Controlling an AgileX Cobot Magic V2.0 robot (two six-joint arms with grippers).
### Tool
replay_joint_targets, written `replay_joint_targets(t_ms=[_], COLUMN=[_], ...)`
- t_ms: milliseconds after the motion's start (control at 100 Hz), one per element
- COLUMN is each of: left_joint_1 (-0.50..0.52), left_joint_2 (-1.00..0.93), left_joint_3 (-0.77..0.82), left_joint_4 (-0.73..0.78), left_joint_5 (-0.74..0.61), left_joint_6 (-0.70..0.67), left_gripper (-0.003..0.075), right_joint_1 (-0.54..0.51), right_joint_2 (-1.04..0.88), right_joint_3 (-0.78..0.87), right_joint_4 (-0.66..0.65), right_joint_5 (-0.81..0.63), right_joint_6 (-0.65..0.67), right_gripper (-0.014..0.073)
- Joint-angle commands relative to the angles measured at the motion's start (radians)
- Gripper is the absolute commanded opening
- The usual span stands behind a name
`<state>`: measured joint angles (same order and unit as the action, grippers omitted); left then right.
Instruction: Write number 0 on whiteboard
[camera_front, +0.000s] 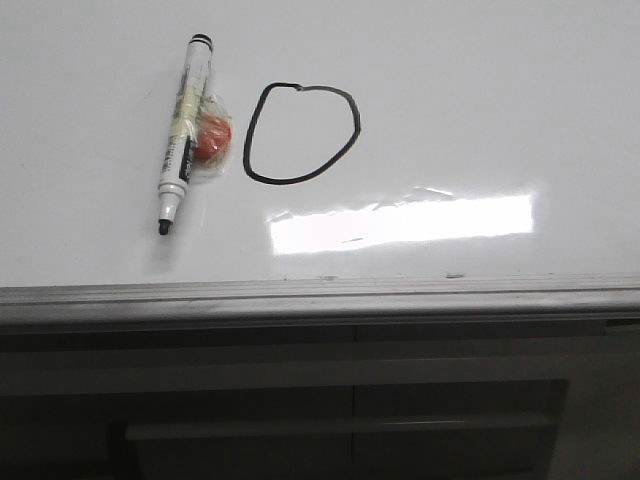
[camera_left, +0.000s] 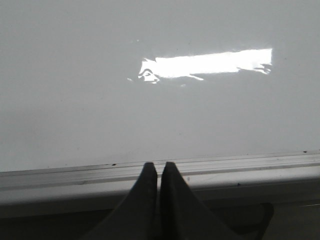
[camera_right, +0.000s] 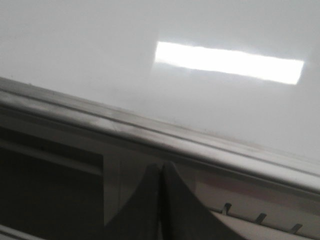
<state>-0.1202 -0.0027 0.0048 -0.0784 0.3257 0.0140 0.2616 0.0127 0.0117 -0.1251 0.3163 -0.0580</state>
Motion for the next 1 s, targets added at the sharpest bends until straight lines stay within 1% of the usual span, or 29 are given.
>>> replay_joint_targets(t_ms=[0,270,990], left_joint_1=[0.002,0.002,0.002], left_joint_2=[-0.030,-0.030,-0.030], left_joint_3=[0.031,0.031,0.031], left_joint_4=[-0.009,-0.009,-0.009], left_joint_5=[-0.054,-0.054,-0.054], left_joint_6=[-0.001,-0.001,-0.001], left_gripper=[-0.0020,-0.0020,-0.0020], right_joint_1=[-0.006,-0.006,-0.006], right_joint_2=[-0.031,-0.042,-0.042], right_joint_3=[0.013,0.013,0.013], right_joint_4=[-0.025,-0.099,-0.099], right_joint_5=[-0.021,-0.023,-0.023], right_joint_6=[0.000,-0.002,-0.002], right_gripper=[-0.0069,-0.0069,-0.0069])
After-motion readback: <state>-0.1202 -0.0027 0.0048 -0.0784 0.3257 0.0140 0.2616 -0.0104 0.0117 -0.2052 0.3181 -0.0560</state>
